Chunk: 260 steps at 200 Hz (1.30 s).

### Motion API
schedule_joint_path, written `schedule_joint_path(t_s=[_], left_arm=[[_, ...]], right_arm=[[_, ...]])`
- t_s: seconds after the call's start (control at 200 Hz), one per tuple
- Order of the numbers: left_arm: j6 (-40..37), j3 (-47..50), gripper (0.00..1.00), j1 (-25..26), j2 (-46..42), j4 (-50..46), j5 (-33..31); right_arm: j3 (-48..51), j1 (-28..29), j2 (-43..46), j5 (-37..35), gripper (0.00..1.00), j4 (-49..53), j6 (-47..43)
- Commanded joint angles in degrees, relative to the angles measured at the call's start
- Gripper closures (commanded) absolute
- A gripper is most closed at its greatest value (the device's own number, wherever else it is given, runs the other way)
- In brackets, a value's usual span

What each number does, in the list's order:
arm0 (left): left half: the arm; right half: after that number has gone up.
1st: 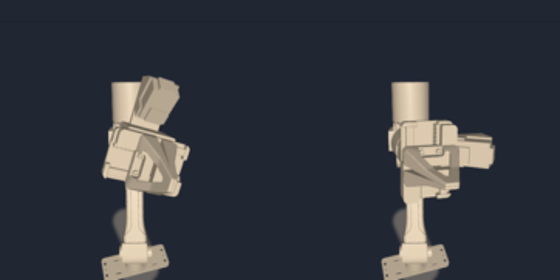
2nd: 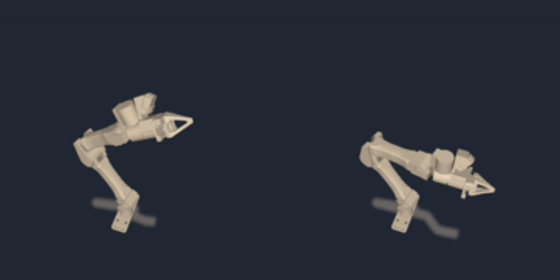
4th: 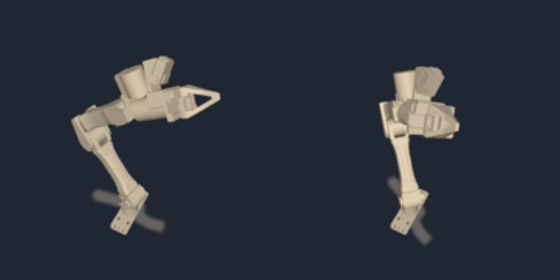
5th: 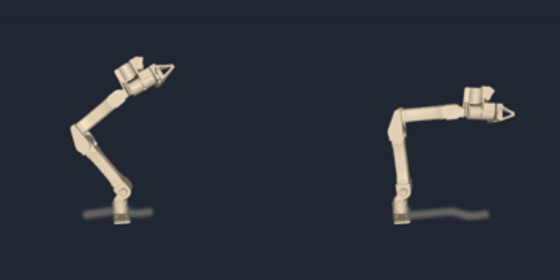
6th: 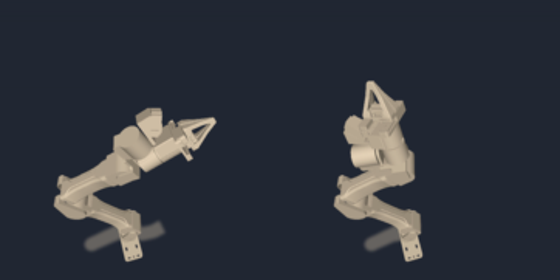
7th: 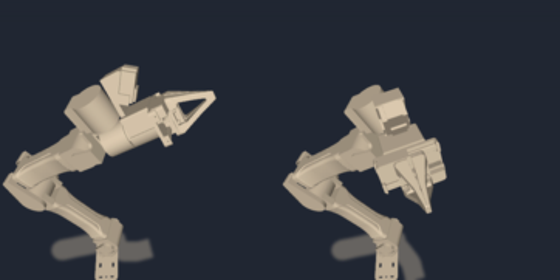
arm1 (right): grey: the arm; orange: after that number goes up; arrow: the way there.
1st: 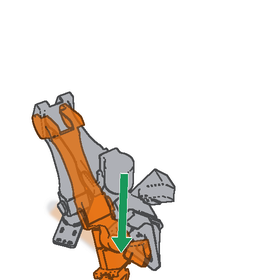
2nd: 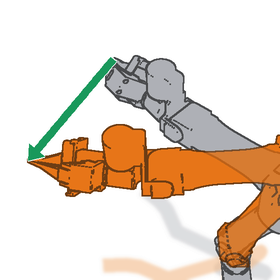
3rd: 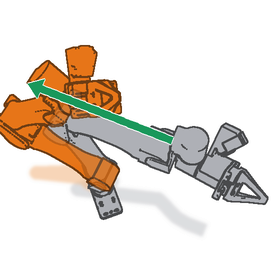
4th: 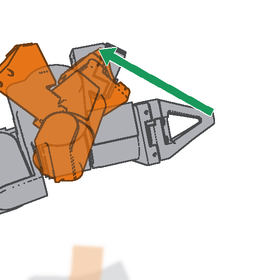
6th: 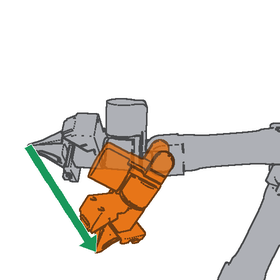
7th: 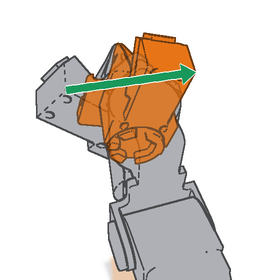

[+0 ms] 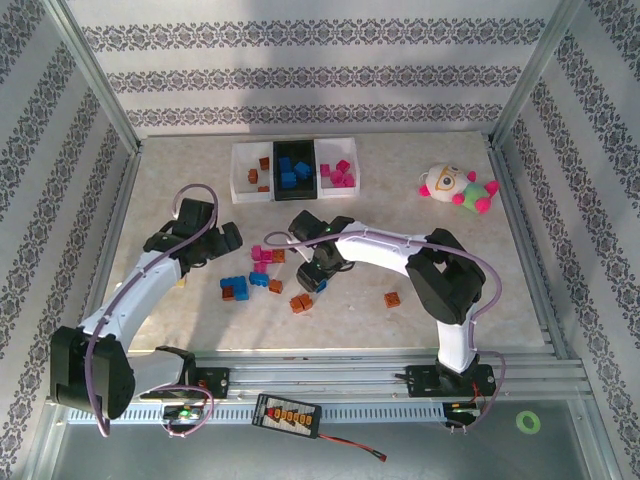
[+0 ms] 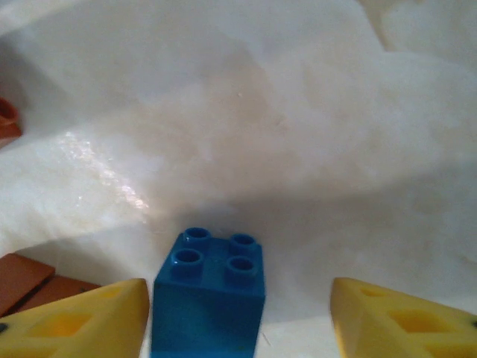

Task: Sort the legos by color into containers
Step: Pick up the lego from the center of the table, then place the lego in the container.

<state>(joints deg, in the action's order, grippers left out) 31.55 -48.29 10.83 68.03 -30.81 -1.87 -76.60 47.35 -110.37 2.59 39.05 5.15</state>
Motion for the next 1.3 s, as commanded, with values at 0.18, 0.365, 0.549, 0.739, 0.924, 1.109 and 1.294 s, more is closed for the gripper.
schedule_joint_path(t_s=[0.18, 0.365, 0.549, 0.739, 0.924, 1.109, 1.294], left_arm=[[-29.43, 1.77, 0.01, 0.36, -2.75, 8.31, 8.57], [-37.00, 4.74, 0.01, 0.37, -5.15, 10.42, 15.02], [-35.98, 8.37, 0.01, 0.42, -8.46, 14.17, 19.63], [-38.97, 10.56, 0.01, 0.42, -9.84, 16.71, 25.30], [-40.25, 12.19, 0.01, 0.40, -11.72, 18.36, 26.93], [-40.25, 12.69, 0.01, 0.44, -12.48, 18.44, 26.93], [-40.17, 12.75, 0.01, 0.48, -12.51, 18.54, 26.60]], right_arm=[[0.49, -1.37, 0.41, 0.69, 0.63, 2.01, 2.72], [-0.12, -1.64, 1.59, -0.26, 0.78, 2.51, 2.60], [-2.57, -3.15, 4.92, -0.82, 0.79, 0.09, 3.78], [-7.87, -6.33, 4.06, -1.67, 0.81, -9.90, 6.45], [-17.21, -9.34, -2.18, -3.99, 0.81, -18.49, 8.33], [-29.18, -12.31, -12.26, -6.38, 0.80, -23.16, 10.28], [-41.34, -14.43, -22.21, -6.15, 0.79, -23.29, 11.34]])
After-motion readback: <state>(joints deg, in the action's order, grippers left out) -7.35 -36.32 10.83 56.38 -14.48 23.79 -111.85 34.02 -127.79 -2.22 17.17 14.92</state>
